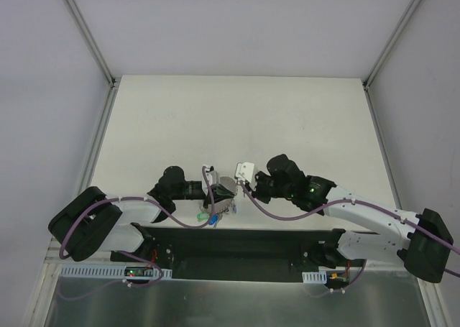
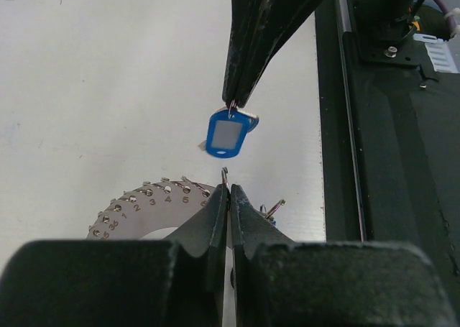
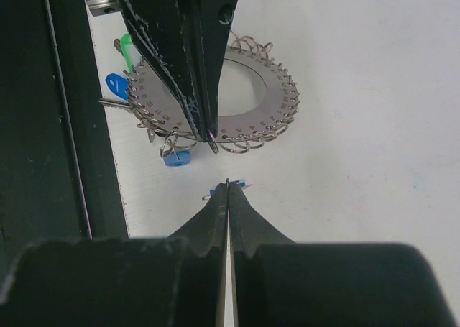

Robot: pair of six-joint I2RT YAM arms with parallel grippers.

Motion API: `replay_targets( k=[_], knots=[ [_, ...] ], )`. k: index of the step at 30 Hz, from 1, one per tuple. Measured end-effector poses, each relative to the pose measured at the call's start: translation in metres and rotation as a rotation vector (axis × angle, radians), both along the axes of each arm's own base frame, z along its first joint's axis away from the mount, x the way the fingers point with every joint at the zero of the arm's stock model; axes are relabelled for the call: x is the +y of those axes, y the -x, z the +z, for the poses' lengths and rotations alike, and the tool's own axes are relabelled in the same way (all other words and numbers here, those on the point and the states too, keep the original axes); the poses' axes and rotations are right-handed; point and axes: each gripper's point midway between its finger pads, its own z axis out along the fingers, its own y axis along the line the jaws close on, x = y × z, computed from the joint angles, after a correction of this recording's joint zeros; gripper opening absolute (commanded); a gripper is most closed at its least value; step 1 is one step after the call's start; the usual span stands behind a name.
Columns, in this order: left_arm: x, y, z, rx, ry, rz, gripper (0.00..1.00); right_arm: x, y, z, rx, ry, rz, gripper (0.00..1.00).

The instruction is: Put the keys on the keyring

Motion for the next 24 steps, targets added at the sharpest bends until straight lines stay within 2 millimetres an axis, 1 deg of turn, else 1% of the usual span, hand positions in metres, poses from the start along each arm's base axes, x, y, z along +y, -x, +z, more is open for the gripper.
replay_targets(
  k=[6, 11, 17, 24],
  knots=[
    [0.000, 0.009, 0.005, -0.024, 0.011, -0.054, 0.00, 0.005, 0.007, -0.006, 0.003, 0.018, 0.038, 0.01],
    [0.000, 0.015, 0.005, -0.019, 0.010, -0.085, 0.00, 0.008, 0.011, -0.008, 0.003, 0.026, 0.060, 0.01],
    [0.001, 0.019, 0.002, -0.003, 0.002, -0.105, 0.00, 0.010, 0.013, -0.009, 0.005, 0.034, 0.073, 0.01],
    [0.001, 0.020, 0.003, -0.003, 0.003, -0.110, 0.00, 0.012, 0.016, -0.010, 0.012, 0.043, 0.094, 0.01]
  ],
)
